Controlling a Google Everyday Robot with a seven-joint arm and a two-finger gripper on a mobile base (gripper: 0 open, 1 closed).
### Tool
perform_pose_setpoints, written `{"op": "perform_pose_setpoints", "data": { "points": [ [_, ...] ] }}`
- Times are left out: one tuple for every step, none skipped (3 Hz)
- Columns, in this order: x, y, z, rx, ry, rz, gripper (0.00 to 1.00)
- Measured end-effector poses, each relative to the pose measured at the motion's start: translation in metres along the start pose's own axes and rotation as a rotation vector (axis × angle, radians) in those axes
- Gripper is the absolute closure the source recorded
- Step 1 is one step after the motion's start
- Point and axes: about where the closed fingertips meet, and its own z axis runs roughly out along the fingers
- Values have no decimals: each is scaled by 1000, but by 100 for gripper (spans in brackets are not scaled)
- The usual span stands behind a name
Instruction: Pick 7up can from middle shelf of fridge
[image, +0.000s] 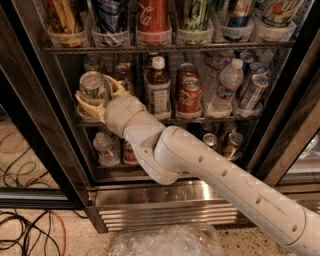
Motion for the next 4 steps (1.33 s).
{"op": "perform_pose_setpoints", "data": {
  "points": [
    [-2,2,-5,0,8,-3,100],
    [-4,9,-17,-10,36,-1,100],
    [2,19,-36,-50,92,11,100],
    [10,28,-60,-115,146,33,100]
  ]
}}
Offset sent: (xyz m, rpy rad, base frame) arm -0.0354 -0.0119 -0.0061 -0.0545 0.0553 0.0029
